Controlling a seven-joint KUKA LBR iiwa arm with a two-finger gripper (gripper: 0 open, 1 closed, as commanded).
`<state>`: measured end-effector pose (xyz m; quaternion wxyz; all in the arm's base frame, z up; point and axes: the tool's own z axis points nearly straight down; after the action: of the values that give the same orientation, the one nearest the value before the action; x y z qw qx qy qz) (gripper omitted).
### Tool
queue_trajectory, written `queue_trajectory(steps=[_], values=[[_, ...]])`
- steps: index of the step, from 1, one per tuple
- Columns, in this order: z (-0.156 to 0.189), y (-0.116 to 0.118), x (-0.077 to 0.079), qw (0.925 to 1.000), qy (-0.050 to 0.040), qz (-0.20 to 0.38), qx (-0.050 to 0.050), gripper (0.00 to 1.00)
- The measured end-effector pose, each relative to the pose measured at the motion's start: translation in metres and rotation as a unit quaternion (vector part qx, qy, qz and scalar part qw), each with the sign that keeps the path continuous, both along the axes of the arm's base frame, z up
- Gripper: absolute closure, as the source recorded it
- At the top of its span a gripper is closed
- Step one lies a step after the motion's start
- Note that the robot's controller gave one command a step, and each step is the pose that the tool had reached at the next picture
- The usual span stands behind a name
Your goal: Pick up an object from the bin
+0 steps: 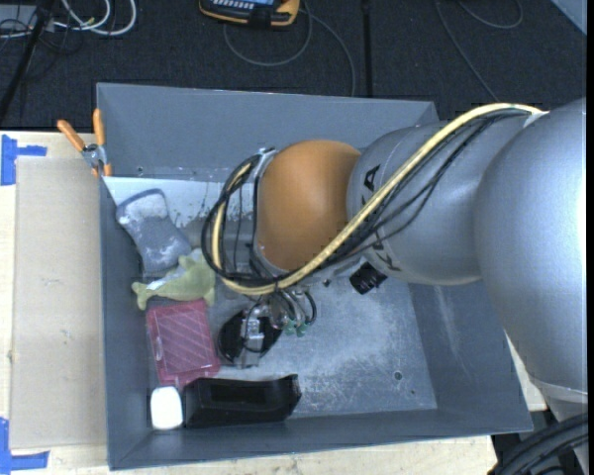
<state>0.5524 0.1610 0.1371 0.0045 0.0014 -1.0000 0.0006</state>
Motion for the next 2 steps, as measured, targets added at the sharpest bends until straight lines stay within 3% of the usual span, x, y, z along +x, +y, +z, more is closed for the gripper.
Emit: queue_trajectory(steps=[1,2], values=[[0.004,-0.001,0.002,1.0,-0.0038,-0.002,0.001,0.0],[-0.01,-0.016,-0.004,0.9991,-0.0051,0.042,0.002,0.0]])
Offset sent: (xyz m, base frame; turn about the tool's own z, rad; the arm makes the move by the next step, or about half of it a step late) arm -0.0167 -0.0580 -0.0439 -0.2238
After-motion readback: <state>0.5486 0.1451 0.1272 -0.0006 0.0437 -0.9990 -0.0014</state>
